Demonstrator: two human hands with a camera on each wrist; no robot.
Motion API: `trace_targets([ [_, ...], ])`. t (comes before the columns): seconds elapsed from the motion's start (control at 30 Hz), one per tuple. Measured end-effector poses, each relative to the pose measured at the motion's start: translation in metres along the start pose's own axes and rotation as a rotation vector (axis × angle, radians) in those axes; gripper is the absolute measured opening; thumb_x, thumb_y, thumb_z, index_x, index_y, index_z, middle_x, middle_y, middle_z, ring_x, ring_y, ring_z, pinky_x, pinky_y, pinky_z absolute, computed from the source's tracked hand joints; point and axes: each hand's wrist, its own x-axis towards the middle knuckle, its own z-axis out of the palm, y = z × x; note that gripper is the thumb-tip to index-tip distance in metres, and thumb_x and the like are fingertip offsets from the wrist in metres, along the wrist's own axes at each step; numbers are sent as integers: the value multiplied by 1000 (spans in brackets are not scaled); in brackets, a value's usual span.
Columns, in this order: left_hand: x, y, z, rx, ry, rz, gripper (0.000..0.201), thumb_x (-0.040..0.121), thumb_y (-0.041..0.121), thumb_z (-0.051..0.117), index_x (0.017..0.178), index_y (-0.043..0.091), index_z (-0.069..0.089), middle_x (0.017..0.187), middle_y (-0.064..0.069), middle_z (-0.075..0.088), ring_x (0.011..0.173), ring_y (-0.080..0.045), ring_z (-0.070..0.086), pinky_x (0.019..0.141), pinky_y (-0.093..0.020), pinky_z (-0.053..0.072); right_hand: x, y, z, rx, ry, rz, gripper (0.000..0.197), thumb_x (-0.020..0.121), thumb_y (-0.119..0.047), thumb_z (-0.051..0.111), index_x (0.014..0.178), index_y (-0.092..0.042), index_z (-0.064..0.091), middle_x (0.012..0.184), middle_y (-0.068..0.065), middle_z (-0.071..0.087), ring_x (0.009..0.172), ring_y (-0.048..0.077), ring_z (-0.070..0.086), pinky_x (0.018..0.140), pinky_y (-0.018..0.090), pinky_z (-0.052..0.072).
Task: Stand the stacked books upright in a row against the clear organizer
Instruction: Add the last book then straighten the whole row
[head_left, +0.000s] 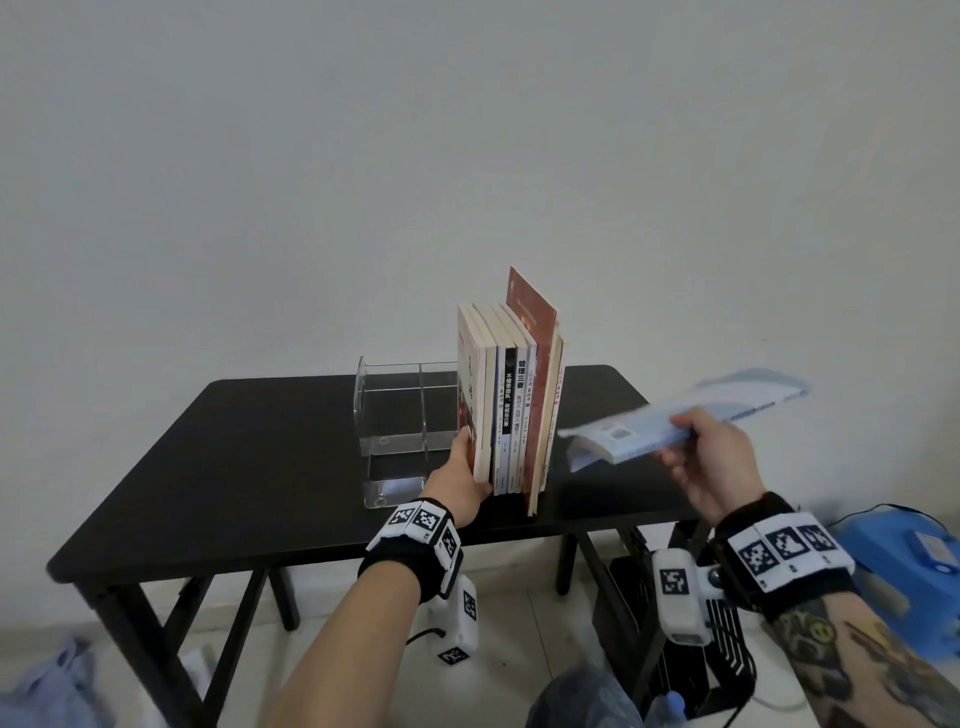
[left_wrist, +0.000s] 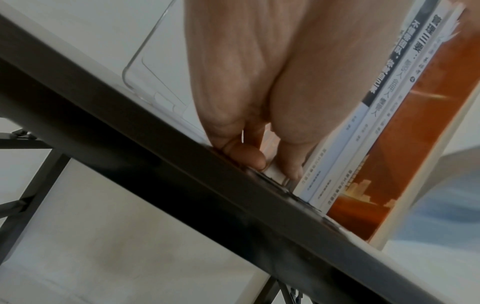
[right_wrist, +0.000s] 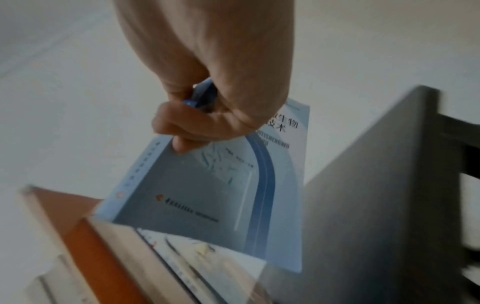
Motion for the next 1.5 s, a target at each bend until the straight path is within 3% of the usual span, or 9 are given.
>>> trace_targets([
  [0.27,0,-1,1,0,-3,-17,90,95,16,61,158,33,-1,135,-10,61,119,-31,62,105,-42,48,-45,-79,63,7,-94,-652,5,86,-3,56,87,-8,56,53,7,61,39,23,54,37,24,42],
  [0.4,1,-2,1,-4,-9,-19,91,96,16,60,158,33,-4,134,-10,62,117,-30,63,104,-41,48,-80,-96,95,37,-146,-818,3,89,-3,59,89,-6,59,61,-1,64,45,26,57,43,29,48],
  [0.73,5,-7,5,14,23,-14,90,94,17,60,158,34,-1,131,-12,64,115,-31,64,102,-41,48,-88,-26,131,-436,-421,-633,6,91,-17,63,89,-15,68,68,3,72,60,14,69,59,34,60],
  [0.8,5,-8,6,24,32,-9,89,94,17,60,159,33,1,128,-13,65,114,-33,64,102,-43,48,-84,-10,135,-573,-426,-612,13,91,-17,63,90,-4,68,64,-3,69,57,5,67,56,22,57],
  [0.97,3,-7,8,88,54,-9,51,95,24,56,142,10,42,120,-16,67,112,-35,63,94,-39,51,-79,16,139,-861,-378,-675,10,88,-18,59,85,-13,52,70,-5,63,58,6,58,46,7,42],
  [1.1,-4,-11,12,-73,107,19,100,89,32,65,156,6,-4,134,-17,58,119,-33,60,98,-39,49,-82,34,142,-1063,-355,-663,30,91,-22,57,115,-4,51,93,6,67,63,13,54,51,10,41],
  [1.23,0,-21,13,-109,201,153,119,66,47,80,158,20,9,159,-4,28,142,-21,39,113,-41,42,-84,44,148,-1160,-361,-643,60,94,-26,53,146,-11,28,104,10,69,63,16,56,63,26,55],
  [1.37,15,-36,16,-123,128,185,89,72,52,74,147,37,29,144,5,45,133,-15,48,106,-43,49,-82,58,154,-1217,-329,-650,80,95,-30,46,153,-25,-9,84,8,69,59,20,63,64,33,58],
  [1.5,-19,-13,-1,2,52,231,73,95,25,57,155,11,19,159,-12,28,148,-29,28,120,-43,29,-76,75,154,-1257,-294,-658,85,96,-34,43,148,-28,-24,71,3,67,54,18,62,62,35,58],
])
